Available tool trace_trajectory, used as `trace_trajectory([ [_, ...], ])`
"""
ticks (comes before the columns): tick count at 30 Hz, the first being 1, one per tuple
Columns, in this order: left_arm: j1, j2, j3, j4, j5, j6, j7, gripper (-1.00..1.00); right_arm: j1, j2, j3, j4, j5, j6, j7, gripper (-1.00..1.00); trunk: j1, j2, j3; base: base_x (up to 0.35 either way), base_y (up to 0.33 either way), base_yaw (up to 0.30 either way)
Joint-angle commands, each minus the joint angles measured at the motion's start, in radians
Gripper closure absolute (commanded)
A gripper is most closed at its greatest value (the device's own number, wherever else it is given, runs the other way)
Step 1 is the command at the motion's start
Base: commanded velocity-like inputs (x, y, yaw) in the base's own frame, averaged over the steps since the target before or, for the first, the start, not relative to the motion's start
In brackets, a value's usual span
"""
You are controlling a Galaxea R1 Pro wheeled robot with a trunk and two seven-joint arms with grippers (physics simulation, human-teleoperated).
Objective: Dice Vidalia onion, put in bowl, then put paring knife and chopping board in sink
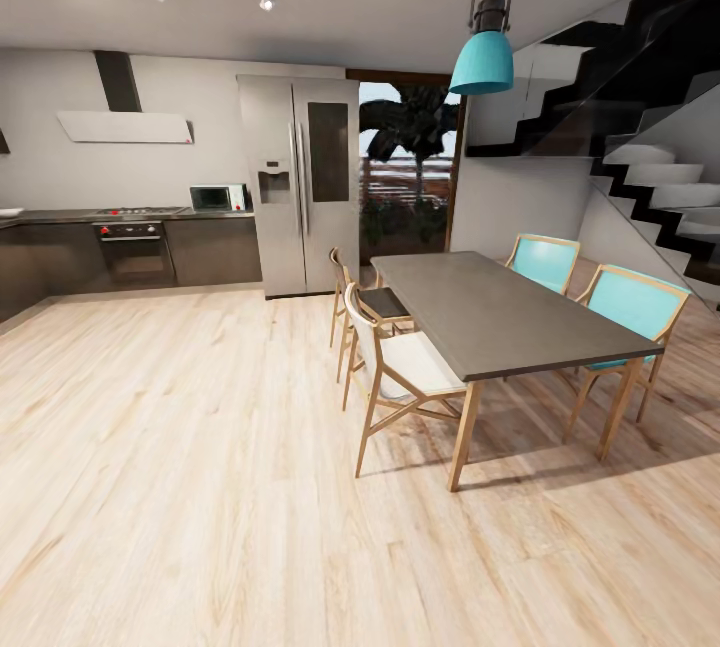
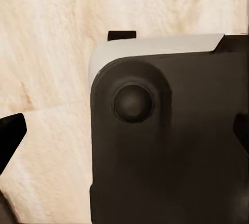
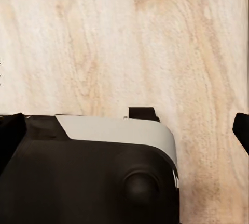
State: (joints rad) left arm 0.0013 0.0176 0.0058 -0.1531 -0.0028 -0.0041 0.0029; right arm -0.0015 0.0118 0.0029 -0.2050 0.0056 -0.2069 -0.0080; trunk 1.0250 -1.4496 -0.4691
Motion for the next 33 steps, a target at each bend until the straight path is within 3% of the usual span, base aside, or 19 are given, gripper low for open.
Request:
trace_trajectory([
  [1, 0.0, 0.005, 0.0, -0.03, 0.0, 0.0, 0.0, -1.0, 0.0, 0.0, 0.0, -0.023, 0.0, -0.003, -0.001, -1.0, 0.0, 0.0, -0.001, 0.0, 0.0, 0.0],
  [8, 0.0, 0.025, 0.001, -0.163, 0.0, 0.0, 0.0, -1.0, 0.0, -0.001, 0.0, -0.134, 0.0, -0.003, -0.001, -1.0, 0.0, 0.0, -0.001, 0.0, 0.0, 0.0],
  [18, 0.0, 0.033, 0.002, -0.37, 0.0, -0.001, 0.0, -1.0, 0.0, 0.0, -0.001, -0.403, 0.001, -0.001, 0.0, -1.0, 0.0, 0.0, -0.001, 0.0, 0.0, 0.0],
  [21, 0.0, 0.033, 0.002, -0.395, 0.0, -0.008, 0.0, -1.0, 0.0, 0.001, 0.001, -0.443, 0.0, -0.004, 0.003, -1.0, 0.0, 0.0, -0.001, 0.0, 0.0, 0.0],
  [24, 0.0, 0.033, 0.001, -0.397, 0.001, -0.066, 0.0, -1.0, 0.0, 0.007, 0.004, -0.448, 0.0, -0.024, 0.005, -1.0, 0.0, 0.0, -0.001, 0.0, 0.0, 0.0],
  [28, 0.0, 0.033, 0.003, -0.353, 0.003, -0.14, 0.0, -1.0, 0.0, 0.01, 0.004, -0.445, -0.002, -0.046, 0.005, -1.0, 0.0, 0.0, -0.001, 0.0, 0.0, 0.0],
  [33, 0.0, 0.033, 0.005, -0.328, 0.004, -0.166, 0.0, -1.0, 0.0, 0.011, 0.001, -0.417, -0.002, -0.052, 0.002, -1.0, 0.0, 0.0, -0.001, 0.001, 0.0, 0.067],
])
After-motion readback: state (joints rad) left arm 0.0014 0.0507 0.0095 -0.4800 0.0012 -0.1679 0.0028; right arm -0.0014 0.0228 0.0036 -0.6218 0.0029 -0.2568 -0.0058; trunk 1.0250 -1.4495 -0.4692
